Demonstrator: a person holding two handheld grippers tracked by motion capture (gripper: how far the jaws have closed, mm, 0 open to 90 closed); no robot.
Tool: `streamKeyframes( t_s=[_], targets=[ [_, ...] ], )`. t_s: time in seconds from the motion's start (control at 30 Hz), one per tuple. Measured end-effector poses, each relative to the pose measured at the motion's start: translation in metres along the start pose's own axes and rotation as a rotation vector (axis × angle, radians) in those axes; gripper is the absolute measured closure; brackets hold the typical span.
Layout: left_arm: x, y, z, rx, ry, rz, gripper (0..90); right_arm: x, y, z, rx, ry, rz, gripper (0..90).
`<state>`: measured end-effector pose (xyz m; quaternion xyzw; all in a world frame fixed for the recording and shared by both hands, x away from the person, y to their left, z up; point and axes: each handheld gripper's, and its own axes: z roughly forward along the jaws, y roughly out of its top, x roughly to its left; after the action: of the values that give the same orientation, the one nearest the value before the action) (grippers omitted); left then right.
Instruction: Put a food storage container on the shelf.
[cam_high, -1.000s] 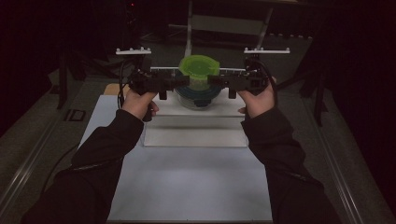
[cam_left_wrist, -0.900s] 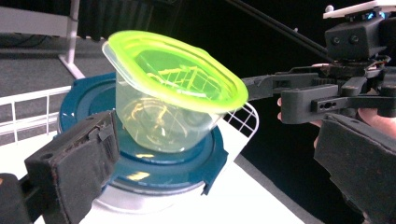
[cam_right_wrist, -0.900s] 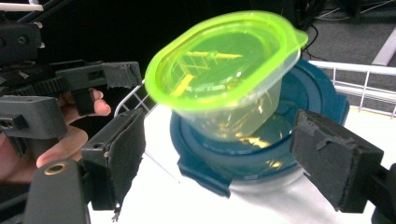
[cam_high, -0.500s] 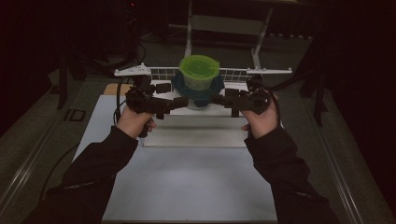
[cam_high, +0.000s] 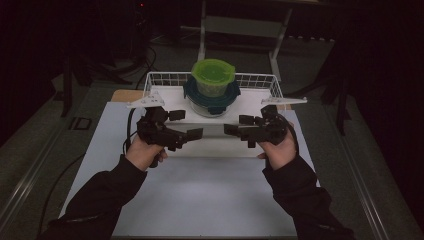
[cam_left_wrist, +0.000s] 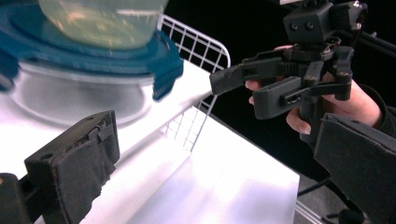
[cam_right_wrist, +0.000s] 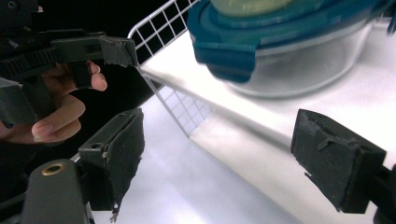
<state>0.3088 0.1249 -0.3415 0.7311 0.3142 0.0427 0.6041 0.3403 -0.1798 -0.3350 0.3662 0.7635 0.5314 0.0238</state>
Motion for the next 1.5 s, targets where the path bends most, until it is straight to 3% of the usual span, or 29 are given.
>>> streamKeyframes(
  t_s=[0.33, 0.57, 0.77, 1.2, 1.5],
  targets=[
    [-0.005, -0.038, 0.006, 0.045, -0.01, 0.023, 0.0, -0.005, -0.035, 0.007, 0.01, 0.027, -0.013, 17.0],
    [-0.011, -0.064, 0.014, 0.099, -0.014, 0.059, 0.0, -0.004, -0.063, 0.016, 0.035, 0.039, -0.047, 17.0],
    [-0.012, -0.084, 0.017, 0.122, -0.02, 0.067, 0.0, -0.004, -0.083, 0.019, 0.047, 0.033, -0.072, 17.0],
    [-0.011, -0.117, 0.02, 0.156, -0.008, 0.09, 0.0, -0.018, -0.123, 0.027, 0.102, 0.039, -0.062, 16.6],
    [-0.008, -0.136, 0.018, 0.19, 0.013, 0.108, 0.0, -0.026, -0.141, 0.025, 0.115, 0.012, -0.084, 16.6]
  ],
)
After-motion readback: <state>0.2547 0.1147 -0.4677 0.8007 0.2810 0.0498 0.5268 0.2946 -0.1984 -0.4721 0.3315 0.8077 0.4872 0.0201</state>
